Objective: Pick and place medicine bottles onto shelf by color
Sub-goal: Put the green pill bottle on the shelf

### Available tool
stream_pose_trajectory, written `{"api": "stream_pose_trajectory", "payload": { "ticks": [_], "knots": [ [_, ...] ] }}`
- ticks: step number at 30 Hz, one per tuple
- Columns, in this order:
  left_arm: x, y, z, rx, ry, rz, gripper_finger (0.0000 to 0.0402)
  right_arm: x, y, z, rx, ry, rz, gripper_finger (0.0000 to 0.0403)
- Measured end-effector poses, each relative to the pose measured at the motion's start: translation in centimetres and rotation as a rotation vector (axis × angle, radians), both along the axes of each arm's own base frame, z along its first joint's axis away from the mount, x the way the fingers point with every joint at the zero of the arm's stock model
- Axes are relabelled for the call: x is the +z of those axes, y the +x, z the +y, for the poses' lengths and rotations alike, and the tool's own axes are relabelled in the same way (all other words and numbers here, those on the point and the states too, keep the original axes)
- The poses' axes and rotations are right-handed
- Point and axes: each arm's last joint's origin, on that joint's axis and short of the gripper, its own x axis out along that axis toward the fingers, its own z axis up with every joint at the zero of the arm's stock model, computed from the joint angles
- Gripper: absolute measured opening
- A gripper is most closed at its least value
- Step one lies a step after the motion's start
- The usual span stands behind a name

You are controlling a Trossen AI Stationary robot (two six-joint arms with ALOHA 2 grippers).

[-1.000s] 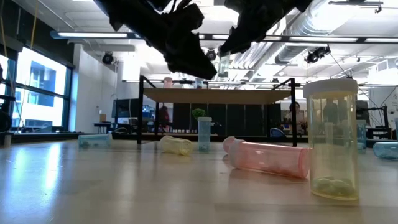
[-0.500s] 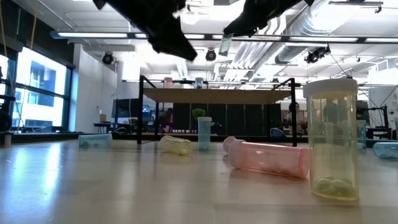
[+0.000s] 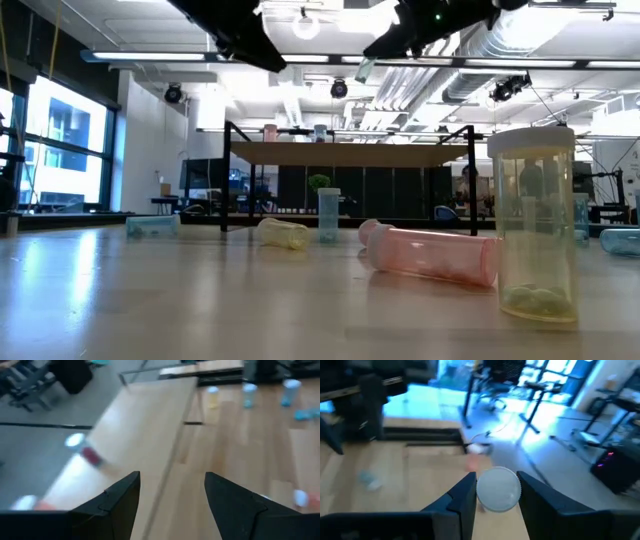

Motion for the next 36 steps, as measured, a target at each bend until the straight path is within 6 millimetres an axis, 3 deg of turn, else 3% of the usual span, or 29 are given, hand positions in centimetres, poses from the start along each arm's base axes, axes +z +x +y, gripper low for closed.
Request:
{"api": "stream_pose_trajectory", "payload": {
  "ticks": [7, 16, 27, 36],
  "knots": [
    [0.2, -1.3, 2.8, 0.097, -0.003, -0.003, 0.0214, 0.4, -2.0, -3.2, -0.105, 0.053, -0.054, 0.0121],
    [0.1, -1.7, 3.6, 0.086, -0.068, -0.033, 0.0214, 2.5, -2.2, -5.3, -0.157, 0.151, 0.026, 0.0121],
    [0.0, -1.6, 3.6, 0.084, -0.069, -0.029, 0.0214, -1.4, 0.2, -7.3, -0.135, 0.311, 0.14, 0.0121],
    [0.0, -1.6, 3.6, 0.09, -0.083, -0.038, 0.0214, -3.8, 2.5, -7.0, -0.096, 0.366, 0.199, 0.0121]
  ]
}}
